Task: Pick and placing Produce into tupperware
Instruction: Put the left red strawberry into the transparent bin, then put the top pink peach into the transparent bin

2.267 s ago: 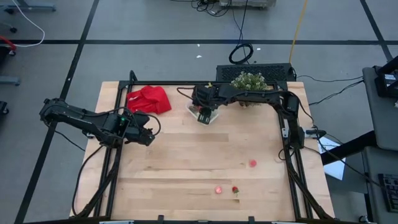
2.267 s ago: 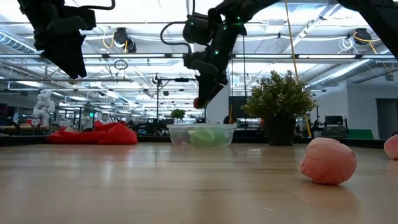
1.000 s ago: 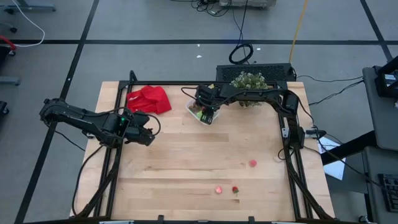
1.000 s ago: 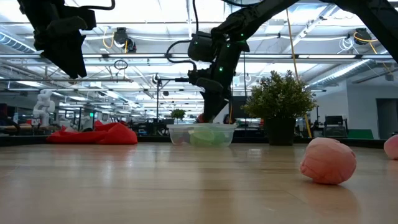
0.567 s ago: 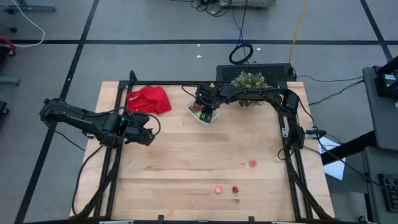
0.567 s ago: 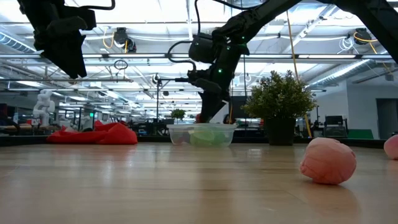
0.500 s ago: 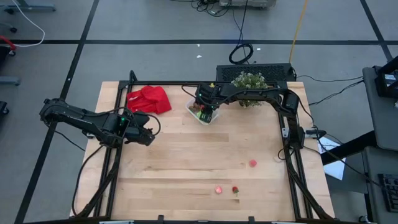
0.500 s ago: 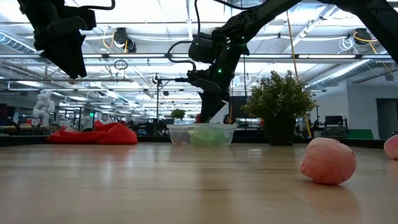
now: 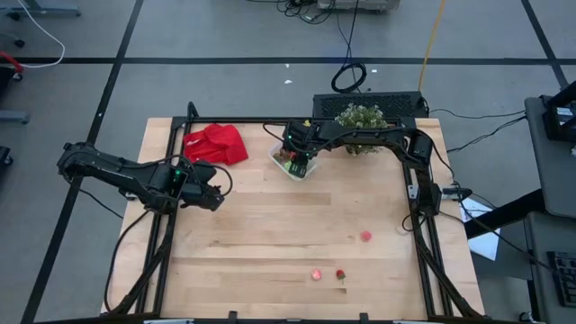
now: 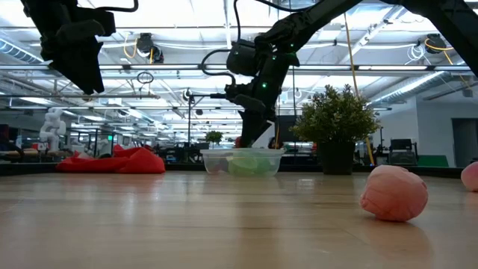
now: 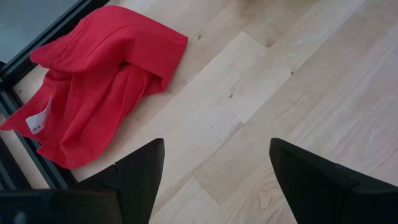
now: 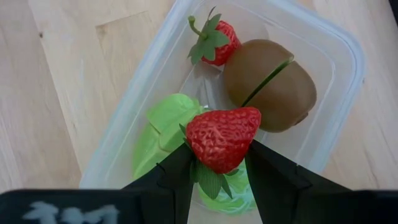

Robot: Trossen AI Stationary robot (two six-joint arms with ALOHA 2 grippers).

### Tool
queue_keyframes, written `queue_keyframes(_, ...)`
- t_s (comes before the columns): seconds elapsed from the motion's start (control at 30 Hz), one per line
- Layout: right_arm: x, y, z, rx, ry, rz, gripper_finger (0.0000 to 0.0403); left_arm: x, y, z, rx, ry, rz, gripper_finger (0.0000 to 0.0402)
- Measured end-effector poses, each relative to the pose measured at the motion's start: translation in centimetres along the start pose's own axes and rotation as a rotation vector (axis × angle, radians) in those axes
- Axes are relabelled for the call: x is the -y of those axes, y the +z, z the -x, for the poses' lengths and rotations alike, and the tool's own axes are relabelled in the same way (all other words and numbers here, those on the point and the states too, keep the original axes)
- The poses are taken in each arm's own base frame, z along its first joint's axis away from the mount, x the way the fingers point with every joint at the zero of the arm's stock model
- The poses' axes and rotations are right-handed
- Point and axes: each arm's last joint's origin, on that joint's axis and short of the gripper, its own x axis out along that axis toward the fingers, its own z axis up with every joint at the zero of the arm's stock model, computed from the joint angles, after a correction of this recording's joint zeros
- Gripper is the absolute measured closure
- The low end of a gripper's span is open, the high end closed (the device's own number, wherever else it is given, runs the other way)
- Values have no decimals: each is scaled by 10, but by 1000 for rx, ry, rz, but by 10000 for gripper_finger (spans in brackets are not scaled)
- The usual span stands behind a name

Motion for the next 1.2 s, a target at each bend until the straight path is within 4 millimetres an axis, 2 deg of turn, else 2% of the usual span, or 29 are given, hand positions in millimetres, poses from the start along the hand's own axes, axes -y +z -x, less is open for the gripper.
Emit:
queue_keyframes(0.6, 0, -1, -4, -10, 1, 27, 271, 0, 0, 0, -14, -11, 1, 105)
queue_keyframes(0.93, 0, -1, -5, -9, -1, 41, 207, 0, 0, 0, -14, -11, 3, 105)
queue_keyframes(1.2, 0, -1, -2, -6, -3, 37, 200, 0, 0, 0, -14, -11, 4, 105)
